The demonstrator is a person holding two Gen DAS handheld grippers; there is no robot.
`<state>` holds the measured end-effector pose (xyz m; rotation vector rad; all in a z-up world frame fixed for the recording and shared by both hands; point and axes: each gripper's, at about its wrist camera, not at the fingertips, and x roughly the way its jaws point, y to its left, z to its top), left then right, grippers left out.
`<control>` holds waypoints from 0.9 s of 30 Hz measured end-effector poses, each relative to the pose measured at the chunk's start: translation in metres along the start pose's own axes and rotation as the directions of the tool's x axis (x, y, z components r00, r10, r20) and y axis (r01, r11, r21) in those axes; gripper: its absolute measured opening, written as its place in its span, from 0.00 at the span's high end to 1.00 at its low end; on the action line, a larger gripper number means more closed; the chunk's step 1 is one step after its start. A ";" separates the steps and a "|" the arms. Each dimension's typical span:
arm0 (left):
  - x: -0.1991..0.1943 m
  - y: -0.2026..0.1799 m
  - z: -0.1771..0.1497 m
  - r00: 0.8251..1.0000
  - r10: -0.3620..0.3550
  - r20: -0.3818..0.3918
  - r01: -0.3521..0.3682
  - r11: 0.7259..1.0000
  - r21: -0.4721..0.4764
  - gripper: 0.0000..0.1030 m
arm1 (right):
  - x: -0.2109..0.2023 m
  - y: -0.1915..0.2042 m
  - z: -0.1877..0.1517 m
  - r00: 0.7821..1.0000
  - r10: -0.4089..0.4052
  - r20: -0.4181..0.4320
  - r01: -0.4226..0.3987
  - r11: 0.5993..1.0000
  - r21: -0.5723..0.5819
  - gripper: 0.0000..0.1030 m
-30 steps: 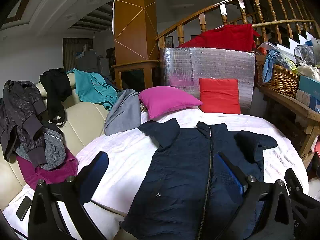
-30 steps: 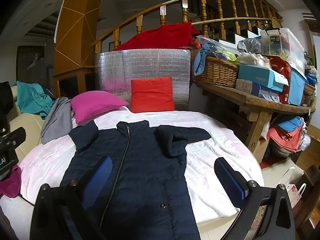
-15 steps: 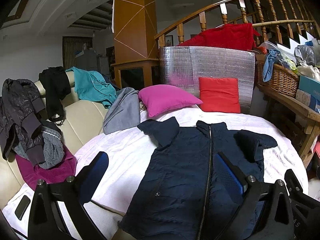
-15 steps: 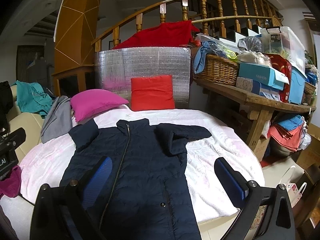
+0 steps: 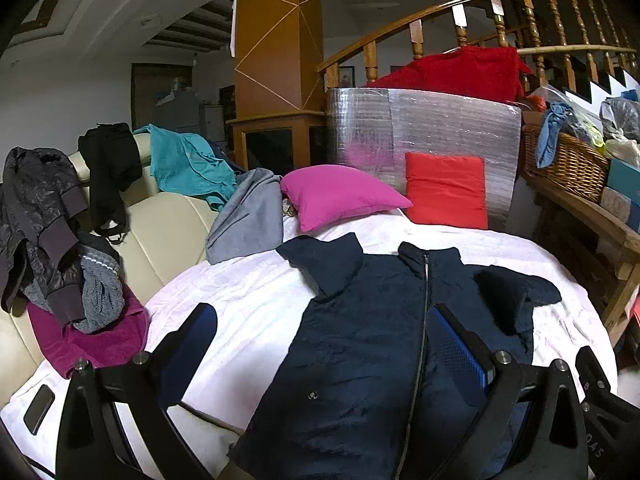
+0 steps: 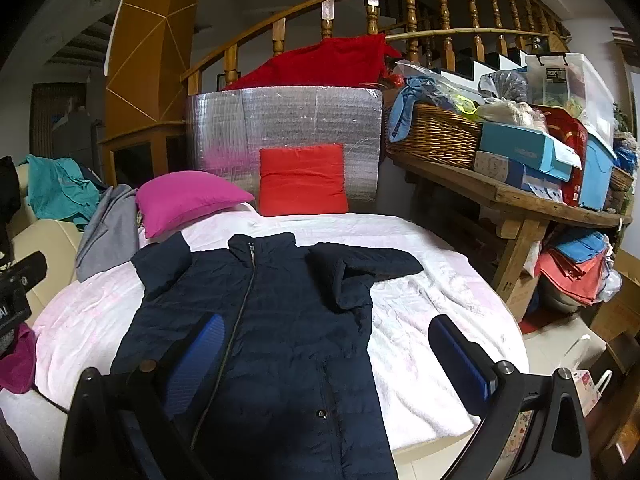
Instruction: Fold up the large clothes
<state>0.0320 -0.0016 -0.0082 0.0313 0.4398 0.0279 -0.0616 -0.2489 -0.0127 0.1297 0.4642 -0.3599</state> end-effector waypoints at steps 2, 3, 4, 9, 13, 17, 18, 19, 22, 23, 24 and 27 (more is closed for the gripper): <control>0.005 -0.001 0.002 1.000 -0.002 -0.011 0.002 1.000 -0.015 0.00 | 0.005 0.001 0.003 1.000 0.001 -0.001 -0.001 1.000 -0.002 0.00; 0.008 -0.001 0.003 1.000 -0.001 -0.011 0.000 1.000 -0.016 0.00 | 0.009 0.001 0.005 1.000 0.003 -0.004 -0.003 1.000 -0.002 0.00; 0.010 -0.002 0.004 1.000 0.004 -0.014 -0.004 1.000 -0.013 0.00 | 0.012 0.001 0.006 1.000 0.006 -0.009 -0.006 1.000 0.000 0.00; 0.025 -0.008 0.010 1.000 0.012 -0.013 -0.012 1.000 -0.015 0.00 | 0.031 0.001 0.011 0.999 0.013 -0.031 -0.013 1.000 0.012 0.00; 0.037 -0.011 0.015 1.000 0.017 -0.006 -0.017 1.000 -0.014 0.00 | 0.048 0.001 0.016 0.999 0.014 -0.046 -0.013 1.000 0.023 0.00; 0.050 -0.012 0.020 1.000 0.020 -0.009 -0.021 1.000 -0.021 0.00 | 0.063 0.002 0.021 0.998 0.014 -0.055 -0.012 1.000 0.029 0.00; 0.054 -0.012 0.022 1.000 0.015 -0.012 -0.015 0.999 -0.033 0.00 | 0.066 0.002 0.021 0.998 0.013 -0.055 -0.012 1.000 0.028 0.00; 0.058 -0.012 0.022 1.000 0.016 -0.014 -0.016 0.999 -0.034 0.00 | 0.069 0.003 0.022 0.998 0.012 -0.056 -0.011 1.000 0.028 0.00; 0.071 -0.016 0.021 0.999 0.014 -0.029 -0.015 1.000 -0.025 0.00 | 0.081 0.003 0.024 0.998 0.012 -0.063 -0.010 0.999 0.030 0.00; 0.078 -0.017 0.020 0.999 0.007 -0.041 -0.008 1.000 -0.027 0.00 | 0.087 0.002 0.024 0.998 0.016 -0.068 -0.014 0.999 0.032 0.00; 0.085 -0.019 0.019 0.998 -0.006 -0.056 0.004 0.999 -0.034 0.00 | 0.092 0.000 0.025 0.997 0.018 -0.071 -0.015 0.999 0.035 0.00; 0.116 -0.026 0.005 0.984 -0.083 -0.154 0.077 0.996 -0.045 0.00 | 0.112 -0.011 0.026 0.994 0.061 -0.087 -0.055 0.996 0.074 0.00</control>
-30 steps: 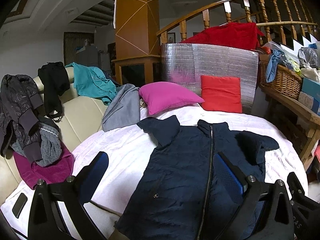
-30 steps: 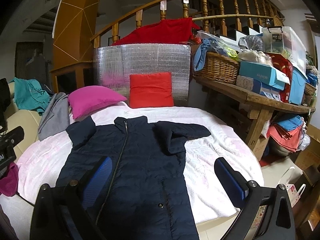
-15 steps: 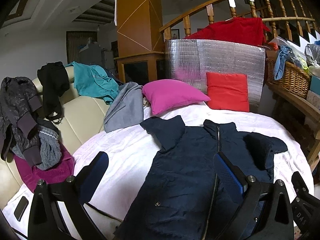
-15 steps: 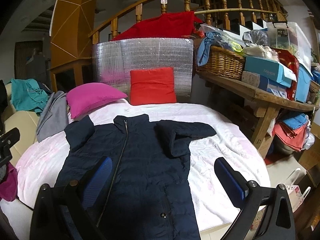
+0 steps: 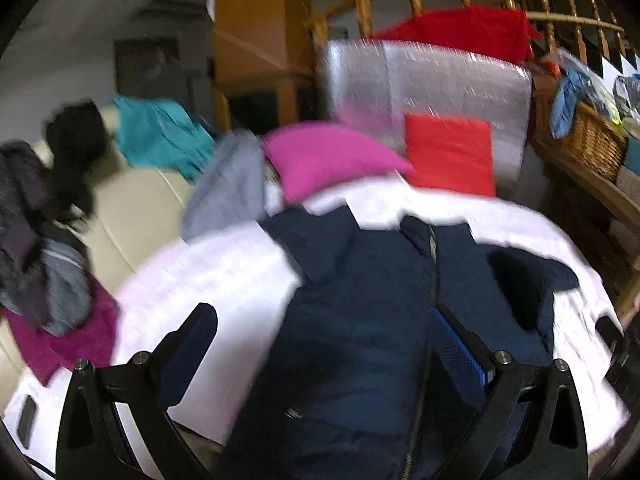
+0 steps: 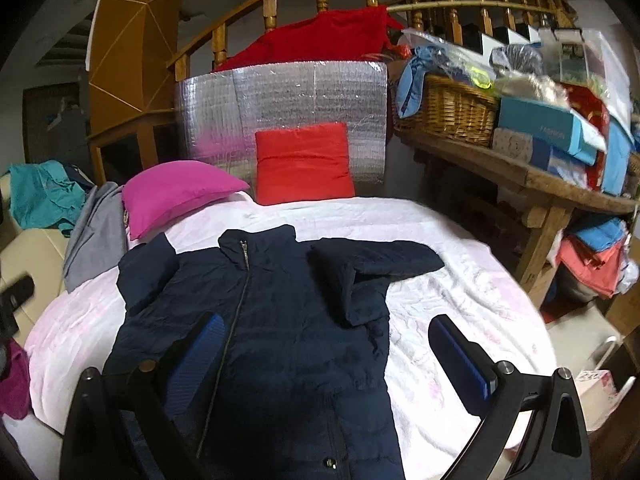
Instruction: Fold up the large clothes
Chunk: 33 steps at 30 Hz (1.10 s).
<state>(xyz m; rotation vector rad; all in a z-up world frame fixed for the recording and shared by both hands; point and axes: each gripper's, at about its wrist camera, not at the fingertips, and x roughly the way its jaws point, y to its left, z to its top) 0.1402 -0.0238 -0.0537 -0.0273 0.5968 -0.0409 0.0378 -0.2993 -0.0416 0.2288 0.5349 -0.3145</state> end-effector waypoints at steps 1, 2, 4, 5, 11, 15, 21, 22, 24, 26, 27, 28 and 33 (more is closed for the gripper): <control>0.016 -0.002 -0.005 0.998 -0.029 -0.050 0.029 1.000 -0.004 0.00 | 0.009 -0.008 0.002 1.000 0.027 -0.007 -0.027 0.999 0.020 0.00; 0.032 -0.004 -0.012 0.993 -0.051 -0.104 0.050 0.999 -0.010 0.00 | 0.020 -0.017 0.004 0.998 0.066 -0.016 -0.065 0.997 0.042 0.00; 0.065 -0.009 -0.028 0.975 -0.069 -0.210 0.067 0.998 -0.015 0.00 | 0.045 -0.039 0.007 0.990 0.136 -0.044 -0.132 0.987 0.096 0.00; 0.080 -0.012 -0.038 0.964 -0.066 -0.258 0.064 0.998 -0.017 0.00 | 0.060 -0.054 0.008 0.984 0.169 -0.065 -0.159 0.978 0.139 0.00; 0.135 -0.018 -0.068 0.914 -0.006 -0.405 0.003 1.000 -0.009 0.00 | 0.159 -0.162 0.000 0.946 0.294 -0.138 -0.183 0.832 0.524 0.00; 0.156 -0.018 -0.064 0.921 0.019 -0.388 -0.013 1.000 0.019 0.00 | 0.227 -0.222 -0.016 0.913 0.400 -0.082 -0.198 0.610 0.767 0.01; 0.173 -0.021 -0.055 0.924 0.030 -0.381 -0.009 0.998 0.059 0.00 | 0.314 -0.245 -0.014 0.891 0.453 -0.006 -0.216 0.437 0.873 0.11; 0.176 -0.021 -0.053 0.923 0.034 -0.383 -0.009 0.998 0.066 0.00 | 0.326 -0.245 -0.012 0.893 0.450 -0.019 -0.198 0.431 0.880 0.14; 0.180 -0.018 -0.050 0.923 0.043 -0.382 -0.015 0.997 0.077 0.00 | 0.348 -0.246 -0.012 0.895 0.446 -0.027 -0.177 0.409 0.895 0.20; 0.183 -0.016 -0.046 0.923 0.051 -0.381 -0.019 0.996 0.086 0.00 | 0.368 -0.248 -0.013 0.904 0.425 -0.041 -0.147 0.400 0.905 0.29; 0.183 -0.014 -0.044 0.924 0.049 -0.380 -0.018 0.996 0.084 0.00 | 0.377 -0.249 -0.014 0.911 0.408 -0.054 -0.124 0.398 0.909 0.39; 0.184 -0.013 -0.042 0.925 0.048 -0.377 -0.019 0.997 0.081 0.00 | 0.384 -0.250 -0.014 0.915 0.400 -0.057 -0.115 0.393 0.912 0.44; 0.182 -0.003 -0.032 0.934 0.057 -0.353 -0.033 0.997 0.073 0.00 | 0.376 -0.241 0.015 0.947 0.320 -0.041 -0.137 0.515 0.846 0.69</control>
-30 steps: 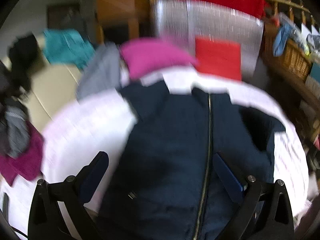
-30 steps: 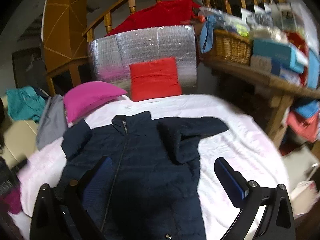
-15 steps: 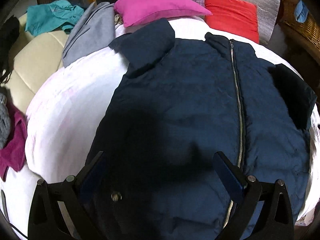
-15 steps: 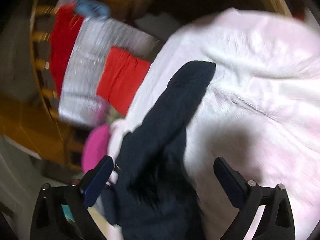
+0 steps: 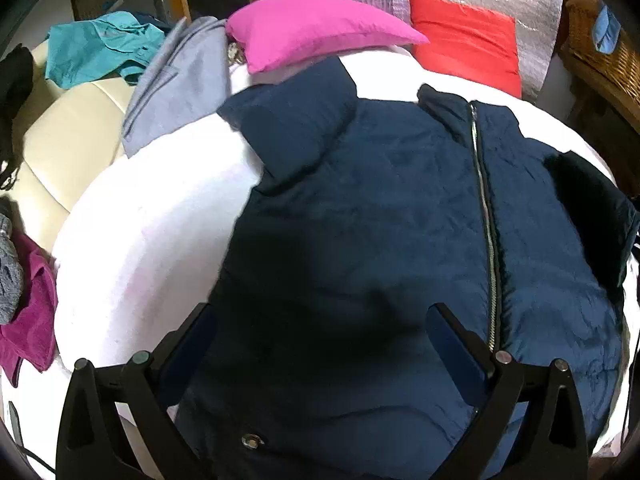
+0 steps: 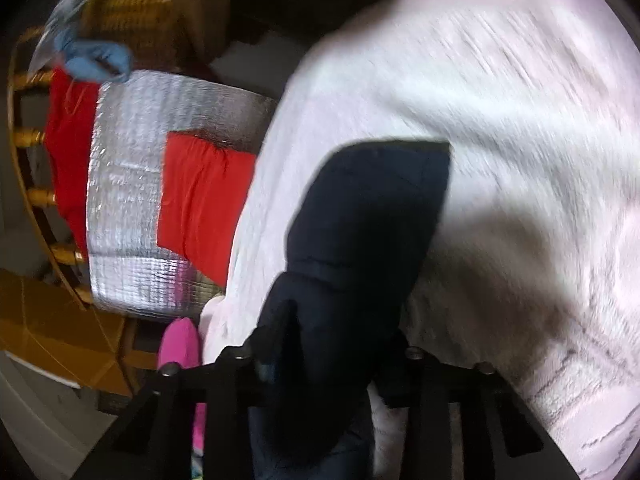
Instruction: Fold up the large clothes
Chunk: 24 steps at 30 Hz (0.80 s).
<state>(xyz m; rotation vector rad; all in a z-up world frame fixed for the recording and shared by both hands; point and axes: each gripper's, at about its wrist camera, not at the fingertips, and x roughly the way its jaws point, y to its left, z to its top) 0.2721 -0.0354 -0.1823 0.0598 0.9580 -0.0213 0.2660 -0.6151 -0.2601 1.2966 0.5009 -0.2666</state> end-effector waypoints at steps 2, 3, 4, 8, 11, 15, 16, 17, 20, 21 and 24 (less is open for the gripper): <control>-0.004 0.007 0.001 1.000 0.004 0.013 -0.004 1.000 -0.011 0.00 | -0.011 0.028 -0.002 0.999 0.021 0.028 -0.018 0.994 -0.104 0.70; -0.007 0.012 0.001 1.000 0.004 0.020 -0.003 1.000 -0.021 0.00 | -0.017 0.041 -0.005 0.999 0.033 0.035 -0.027 0.989 -0.147 0.70; -0.009 0.016 0.001 1.000 0.003 0.025 -0.002 1.000 -0.029 0.00 | -0.023 0.059 -0.012 0.998 0.050 0.036 -0.042 0.978 -0.203 0.70; -0.021 0.038 -0.003 0.999 0.007 0.048 -0.004 0.998 -0.067 0.00 | -0.041 0.124 -0.058 0.992 0.127 -0.004 -0.117 0.904 -0.410 0.70; -0.031 0.054 -0.007 0.998 0.012 0.062 -0.006 0.996 -0.093 0.00 | -0.039 0.168 -0.106 0.981 0.172 -0.094 -0.196 0.834 -0.516 0.70; -0.038 0.070 -0.011 0.997 0.014 0.072 -0.006 0.993 -0.114 0.00 | -0.020 0.198 -0.171 0.952 0.191 -0.240 -0.293 0.796 -0.530 0.69; -0.041 0.074 -0.013 0.997 0.017 0.076 -0.008 0.993 -0.117 0.00 | -0.016 0.202 -0.187 0.944 0.189 -0.272 -0.311 0.790 -0.529 0.69; -0.042 0.076 -0.014 0.997 0.020 0.078 -0.011 0.993 -0.118 0.00 | -0.010 0.205 -0.201 0.937 0.180 -0.300 -0.320 0.788 -0.526 0.69; -0.046 0.082 -0.016 0.996 0.023 0.085 -0.012 0.992 -0.123 0.00 | 0.009 0.204 -0.244 0.896 0.160 -0.414 -0.358 0.812 -0.460 0.34; -0.047 0.084 -0.016 0.996 0.022 0.090 -0.011 0.992 -0.124 0.00 | 0.015 0.202 -0.253 0.884 0.165 -0.438 -0.370 0.820 -0.436 0.22; -0.051 0.087 -0.016 0.994 0.029 0.101 -0.017 0.992 -0.121 0.00 | 0.020 0.186 -0.279 0.849 0.151 -0.506 -0.387 0.830 -0.401 0.21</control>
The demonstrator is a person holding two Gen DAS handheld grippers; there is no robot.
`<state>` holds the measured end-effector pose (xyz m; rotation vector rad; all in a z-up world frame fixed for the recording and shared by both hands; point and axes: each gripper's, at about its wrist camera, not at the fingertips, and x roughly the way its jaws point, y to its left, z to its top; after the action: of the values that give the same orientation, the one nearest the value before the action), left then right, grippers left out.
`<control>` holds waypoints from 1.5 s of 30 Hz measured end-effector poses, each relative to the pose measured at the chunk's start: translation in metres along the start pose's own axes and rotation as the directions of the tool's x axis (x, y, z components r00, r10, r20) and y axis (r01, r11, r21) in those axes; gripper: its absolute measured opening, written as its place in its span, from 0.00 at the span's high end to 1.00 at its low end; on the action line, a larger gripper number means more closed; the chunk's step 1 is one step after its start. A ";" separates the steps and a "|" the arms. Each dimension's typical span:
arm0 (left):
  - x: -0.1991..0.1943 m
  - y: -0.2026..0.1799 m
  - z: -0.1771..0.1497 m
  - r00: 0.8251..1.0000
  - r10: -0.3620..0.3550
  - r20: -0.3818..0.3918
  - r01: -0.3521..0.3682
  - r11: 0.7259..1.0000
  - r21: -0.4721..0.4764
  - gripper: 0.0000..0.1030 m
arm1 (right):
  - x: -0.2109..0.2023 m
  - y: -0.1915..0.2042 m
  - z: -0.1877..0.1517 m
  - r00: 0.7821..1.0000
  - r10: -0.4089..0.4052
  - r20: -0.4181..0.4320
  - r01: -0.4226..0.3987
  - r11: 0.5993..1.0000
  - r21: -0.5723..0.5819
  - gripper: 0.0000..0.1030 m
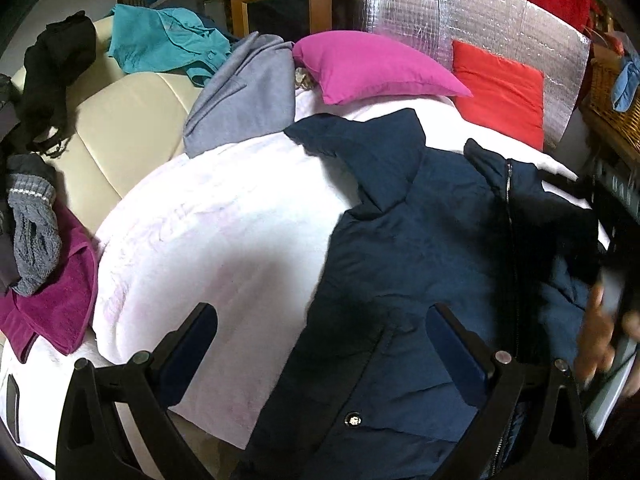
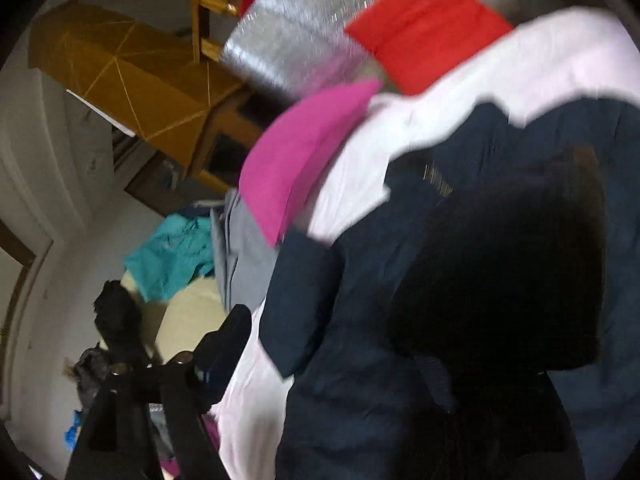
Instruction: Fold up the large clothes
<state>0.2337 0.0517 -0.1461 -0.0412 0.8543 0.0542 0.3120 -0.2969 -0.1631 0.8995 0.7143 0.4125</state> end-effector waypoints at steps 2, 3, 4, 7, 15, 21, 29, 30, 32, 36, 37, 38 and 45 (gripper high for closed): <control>-0.001 -0.001 0.001 1.000 -0.006 0.005 0.006 1.000 0.009 0.00 | -0.002 -0.009 -0.014 0.998 0.032 -0.058 -0.032 0.999 0.003 0.21; -0.001 -0.003 0.002 1.000 -0.008 0.007 0.007 1.000 0.017 0.00 | -0.007 -0.015 -0.020 0.995 0.049 -0.085 -0.049 0.999 0.005 0.21; -0.001 -0.005 0.002 1.000 -0.008 0.008 0.008 1.000 0.024 0.00 | -0.012 -0.021 -0.025 0.993 0.058 -0.107 -0.058 0.998 0.005 0.21; 0.002 -0.017 0.005 1.000 -0.026 0.010 0.025 0.998 0.052 0.00 | -0.041 -0.040 -0.040 0.987 0.041 -0.158 -0.045 0.999 -0.019 0.21; 0.017 -0.076 0.015 0.992 -0.121 -0.026 0.123 0.984 0.129 0.00 | -0.149 -0.099 -0.030 0.998 -0.014 0.065 0.010 0.998 0.062 0.21; 0.029 -0.139 0.020 0.977 -0.200 -0.079 0.212 0.956 0.204 0.00 | -0.168 -0.155 -0.021 0.977 -0.075 0.197 0.015 0.957 0.291 0.55; 0.053 -0.223 0.019 0.980 -0.174 -0.094 0.196 0.920 0.338 0.00 | -0.154 -0.192 -0.035 0.970 -0.108 0.216 0.003 0.899 0.438 0.78; 0.056 -0.231 0.019 0.983 -0.165 -0.085 0.184 0.918 0.351 0.00 | -0.152 -0.193 -0.034 0.971 -0.114 0.211 0.009 0.897 0.442 0.82; 0.062 -0.245 0.020 0.988 -0.144 -0.062 0.156 0.910 0.383 0.07 | -0.151 -0.195 -0.035 0.972 -0.115 0.206 0.010 0.891 0.454 0.84; 0.076 -0.256 0.028 0.995 -0.086 -0.048 0.099 0.897 0.431 0.41 | -0.152 -0.202 -0.034 0.972 -0.131 0.193 0.026 0.885 0.465 0.89; 0.081 -0.252 0.034 0.995 -0.080 -0.057 0.096 0.902 0.421 0.49 | -0.152 -0.201 -0.034 0.972 -0.137 0.191 0.034 0.886 0.463 0.89; 0.085 -0.250 0.040 0.996 -0.073 -0.059 0.091 0.906 0.414 0.54 | -0.150 -0.200 -0.033 0.972 -0.145 0.187 0.044 0.887 0.459 0.89; 0.075 -0.187 0.091 1.000 -0.025 0.011 0.019 0.922 0.386 0.54 | -0.150 -0.197 -0.036 0.968 -0.182 0.174 0.091 0.898 0.431 0.89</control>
<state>0.3632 -0.1271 -0.1402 0.3210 0.8365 -0.1364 0.1885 -0.4786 -0.2822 1.2704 0.6761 0.0289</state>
